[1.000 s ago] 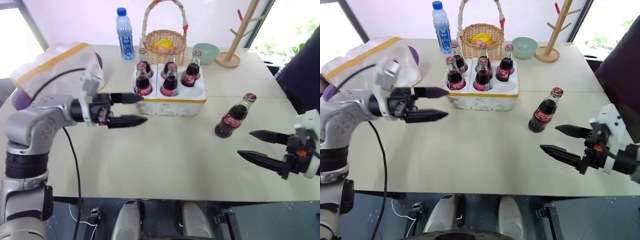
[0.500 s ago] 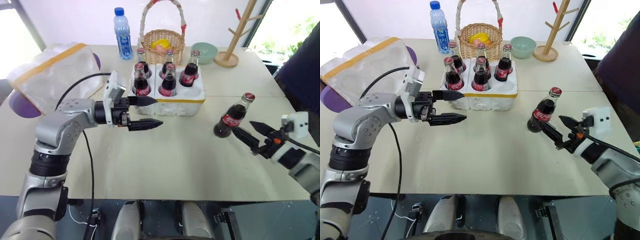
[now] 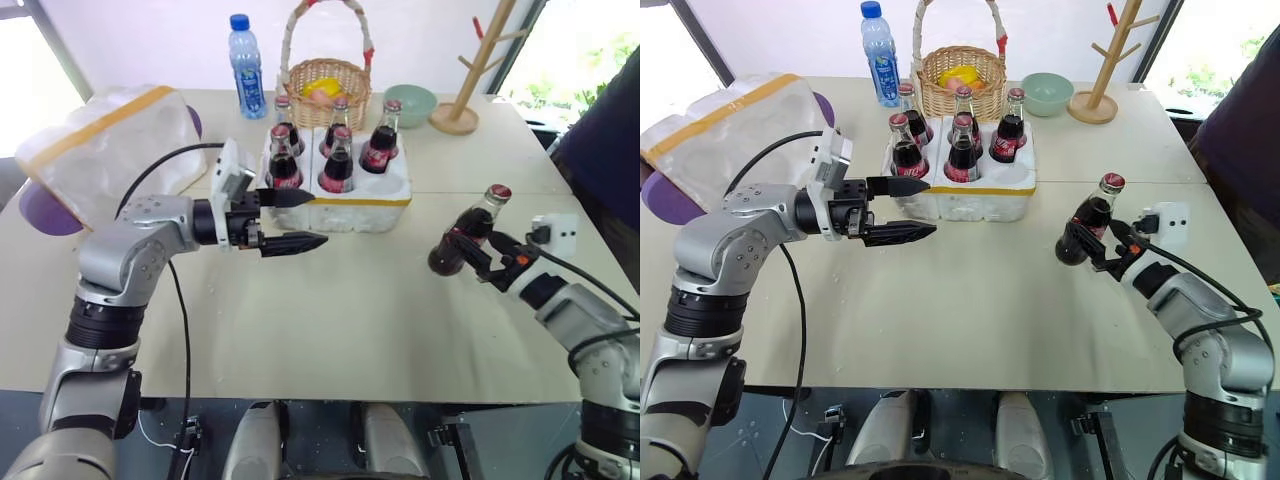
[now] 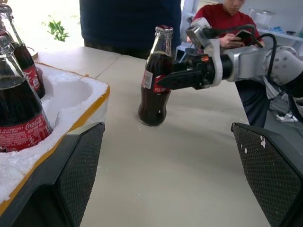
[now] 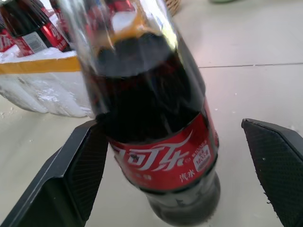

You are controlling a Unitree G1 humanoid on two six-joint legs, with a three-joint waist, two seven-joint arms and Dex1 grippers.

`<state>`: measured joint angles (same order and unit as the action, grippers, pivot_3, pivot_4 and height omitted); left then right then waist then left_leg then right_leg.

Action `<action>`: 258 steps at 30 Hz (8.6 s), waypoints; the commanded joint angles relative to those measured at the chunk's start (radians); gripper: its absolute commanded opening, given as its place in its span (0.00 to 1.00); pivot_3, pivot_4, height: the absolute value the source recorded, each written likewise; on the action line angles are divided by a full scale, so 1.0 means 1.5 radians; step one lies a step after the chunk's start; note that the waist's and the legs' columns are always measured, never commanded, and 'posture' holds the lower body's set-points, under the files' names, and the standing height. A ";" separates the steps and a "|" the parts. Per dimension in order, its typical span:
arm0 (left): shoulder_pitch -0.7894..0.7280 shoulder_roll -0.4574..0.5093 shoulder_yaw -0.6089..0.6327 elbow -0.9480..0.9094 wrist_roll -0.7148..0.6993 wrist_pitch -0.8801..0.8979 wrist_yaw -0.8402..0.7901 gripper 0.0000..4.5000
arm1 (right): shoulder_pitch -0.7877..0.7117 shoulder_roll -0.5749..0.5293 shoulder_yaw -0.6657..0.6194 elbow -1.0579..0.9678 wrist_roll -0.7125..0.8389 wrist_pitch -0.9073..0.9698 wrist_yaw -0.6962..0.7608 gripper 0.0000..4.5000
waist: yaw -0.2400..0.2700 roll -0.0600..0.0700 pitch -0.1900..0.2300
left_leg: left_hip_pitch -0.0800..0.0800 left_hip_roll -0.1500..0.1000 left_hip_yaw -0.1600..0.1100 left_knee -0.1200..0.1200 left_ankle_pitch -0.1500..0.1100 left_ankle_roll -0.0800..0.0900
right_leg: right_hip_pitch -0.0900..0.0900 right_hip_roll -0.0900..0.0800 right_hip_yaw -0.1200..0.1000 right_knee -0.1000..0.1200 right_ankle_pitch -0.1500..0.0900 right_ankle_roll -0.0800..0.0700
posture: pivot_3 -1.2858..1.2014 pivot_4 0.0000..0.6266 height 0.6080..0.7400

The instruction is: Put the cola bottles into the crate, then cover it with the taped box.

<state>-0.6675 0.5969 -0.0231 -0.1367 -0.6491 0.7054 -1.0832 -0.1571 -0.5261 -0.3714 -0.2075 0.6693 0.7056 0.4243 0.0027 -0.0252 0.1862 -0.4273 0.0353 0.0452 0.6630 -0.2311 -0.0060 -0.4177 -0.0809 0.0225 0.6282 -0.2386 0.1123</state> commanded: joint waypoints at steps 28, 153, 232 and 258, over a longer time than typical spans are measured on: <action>0.029 0.030 0.075 -0.011 0.005 -0.033 0.051 1.00 | -0.516 0.010 0.160 0.243 -0.074 -0.062 0.107 0.63 | -0.019 0.004 0.003 | -0.001 0.000 0.001 -0.006 0.000 0.000 | -0.005 0.001 0.001 0.001 0.001 0.003 | 0.52 0.24 1.00; -0.421 0.296 -0.027 0.891 0.633 -0.750 0.233 0.08 | -0.278 -0.389 -0.012 -0.083 0.120 0.151 0.349 1.00 | -0.007 0.000 0.003 | -0.011 0.002 0.005 0.003 0.000 0.000 | -0.016 0.000 0.000 0.011 0.001 0.001 | 0.52 0.24 1.00; -0.312 0.176 -0.278 0.646 1.059 -0.924 0.799 0.37 | -0.189 -0.327 -0.060 -0.142 0.207 0.160 0.196 1.00 | -0.009 0.000 0.003 | -0.010 0.001 0.004 0.003 0.000 0.000 | -0.015 0.000 0.000 0.012 0.001 0.002 | 0.52 0.24 1.00; 0.120 0.424 0.116 0.177 -0.187 -0.140 0.002 0.82 | -0.209 -0.326 -0.007 -0.075 0.154 0.116 0.240 1.00 | -0.013 -0.001 0.003 | -0.009 0.004 0.004 0.003 0.000 0.000 | -0.015 0.001 0.000 0.012 0.001 0.001 | 0.52 0.24 1.00</action>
<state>-0.4557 1.1940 0.0632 0.1699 -0.8164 0.3664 -0.9999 -0.4419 -0.9997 -0.3731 -0.3264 0.9140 0.9070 0.7688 -0.0165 -0.0263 0.1904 -0.4408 0.0412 0.0512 0.6681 -0.2308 -0.0064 -0.4401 -0.0793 0.0226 0.6468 -0.2373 0.1141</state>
